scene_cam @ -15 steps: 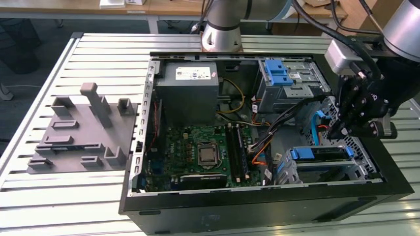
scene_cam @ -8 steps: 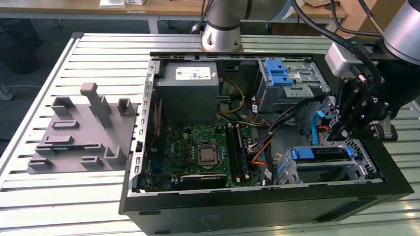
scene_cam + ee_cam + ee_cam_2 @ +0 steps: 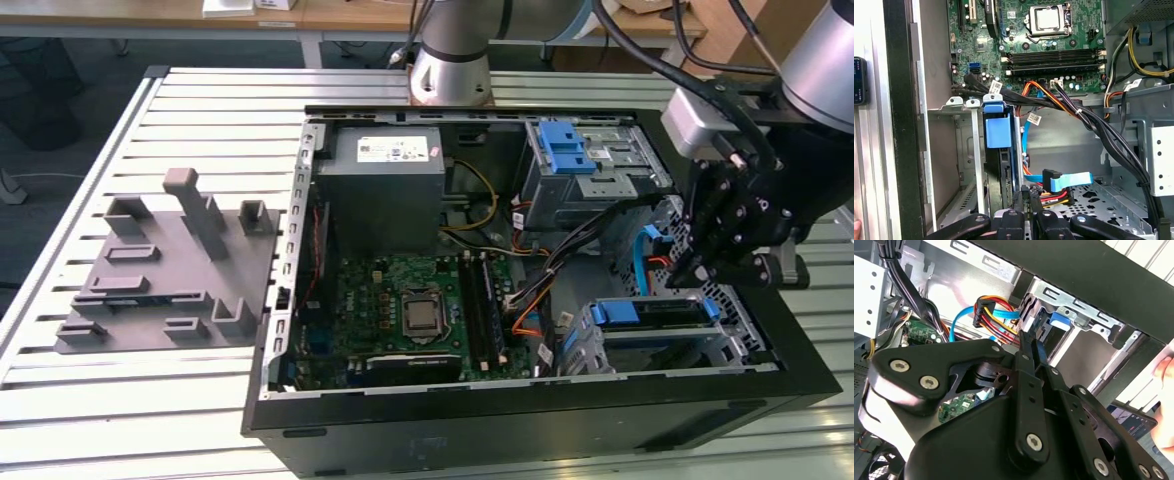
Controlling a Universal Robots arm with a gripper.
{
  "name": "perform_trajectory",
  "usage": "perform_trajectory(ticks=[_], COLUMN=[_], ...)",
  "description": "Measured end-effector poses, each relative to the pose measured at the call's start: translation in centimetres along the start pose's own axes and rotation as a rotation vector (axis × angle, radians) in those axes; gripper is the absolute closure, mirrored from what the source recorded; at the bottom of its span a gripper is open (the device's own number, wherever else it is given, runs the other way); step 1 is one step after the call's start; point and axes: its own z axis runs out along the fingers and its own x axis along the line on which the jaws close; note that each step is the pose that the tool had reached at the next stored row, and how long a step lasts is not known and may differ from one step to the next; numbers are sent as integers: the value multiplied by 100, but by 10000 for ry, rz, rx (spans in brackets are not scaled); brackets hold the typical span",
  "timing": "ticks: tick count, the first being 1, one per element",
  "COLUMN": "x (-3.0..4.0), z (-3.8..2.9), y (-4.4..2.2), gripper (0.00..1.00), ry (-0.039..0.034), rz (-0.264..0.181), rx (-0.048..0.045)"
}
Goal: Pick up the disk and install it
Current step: 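Insert the first disk wire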
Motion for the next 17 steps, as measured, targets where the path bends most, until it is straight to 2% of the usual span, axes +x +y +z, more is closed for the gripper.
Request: perform_trajectory(ticks=[17], x=[64], z=[37], y=[-6], gripper=[84], ry=[3], rz=[-31], rx=[0])
